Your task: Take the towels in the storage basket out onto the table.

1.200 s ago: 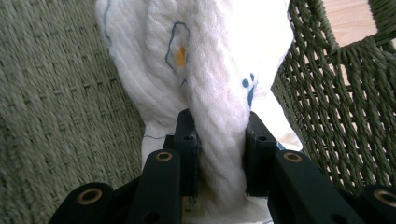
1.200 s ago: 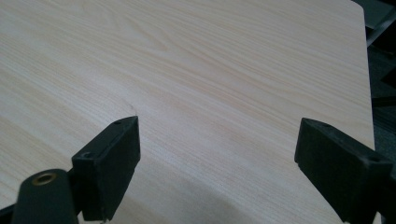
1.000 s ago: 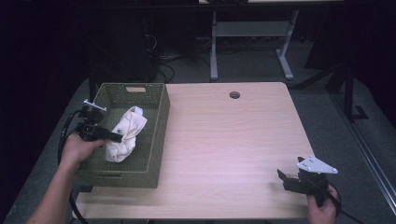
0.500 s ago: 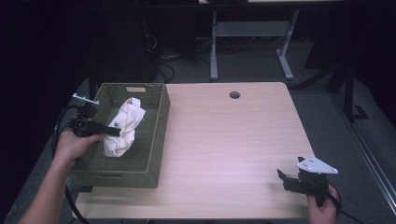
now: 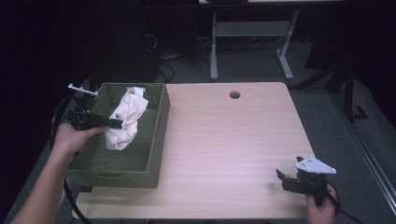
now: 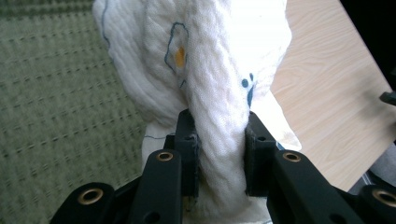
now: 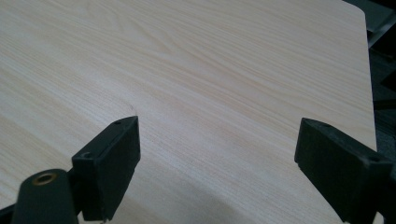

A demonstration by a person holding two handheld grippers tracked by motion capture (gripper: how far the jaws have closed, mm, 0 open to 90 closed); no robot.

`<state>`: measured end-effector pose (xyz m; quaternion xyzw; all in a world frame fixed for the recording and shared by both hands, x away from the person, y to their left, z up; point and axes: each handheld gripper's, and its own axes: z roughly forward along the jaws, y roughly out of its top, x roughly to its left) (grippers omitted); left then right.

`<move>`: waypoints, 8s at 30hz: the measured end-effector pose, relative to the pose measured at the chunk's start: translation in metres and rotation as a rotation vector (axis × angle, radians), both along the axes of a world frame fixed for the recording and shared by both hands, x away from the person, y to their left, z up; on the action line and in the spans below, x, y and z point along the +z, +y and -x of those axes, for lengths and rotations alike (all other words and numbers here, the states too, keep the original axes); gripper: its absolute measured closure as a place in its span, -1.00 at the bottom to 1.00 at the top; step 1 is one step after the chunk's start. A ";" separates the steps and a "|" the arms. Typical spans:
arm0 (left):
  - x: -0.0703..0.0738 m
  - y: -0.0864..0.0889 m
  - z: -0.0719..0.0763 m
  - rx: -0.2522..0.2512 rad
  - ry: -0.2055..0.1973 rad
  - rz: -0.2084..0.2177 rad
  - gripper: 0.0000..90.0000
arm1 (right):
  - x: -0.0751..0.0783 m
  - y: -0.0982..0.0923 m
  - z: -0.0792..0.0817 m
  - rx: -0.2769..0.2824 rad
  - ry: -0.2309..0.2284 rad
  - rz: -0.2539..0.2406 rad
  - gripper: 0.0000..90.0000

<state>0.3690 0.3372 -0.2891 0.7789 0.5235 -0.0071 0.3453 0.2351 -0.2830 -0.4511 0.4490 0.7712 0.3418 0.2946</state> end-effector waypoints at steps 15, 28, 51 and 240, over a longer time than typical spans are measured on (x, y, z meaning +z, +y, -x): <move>0.019 -0.047 -0.006 -0.079 -0.042 0.018 0.60 | 0.000 -0.001 0.000 0.004 -0.001 0.000 -0.69; 0.019 -0.090 -0.012 -0.161 -0.040 0.007 0.60 | 0.001 -0.001 0.001 -0.002 -0.005 -0.005 -0.69; 0.009 -0.158 -0.024 -0.272 -0.015 -0.021 0.59 | 0.003 -0.002 0.002 0.008 -0.011 -0.009 -0.69; -0.139 -0.248 0.076 -0.405 -0.172 -0.159 -0.26 | -0.008 0.005 -0.009 0.022 0.040 0.038 -0.69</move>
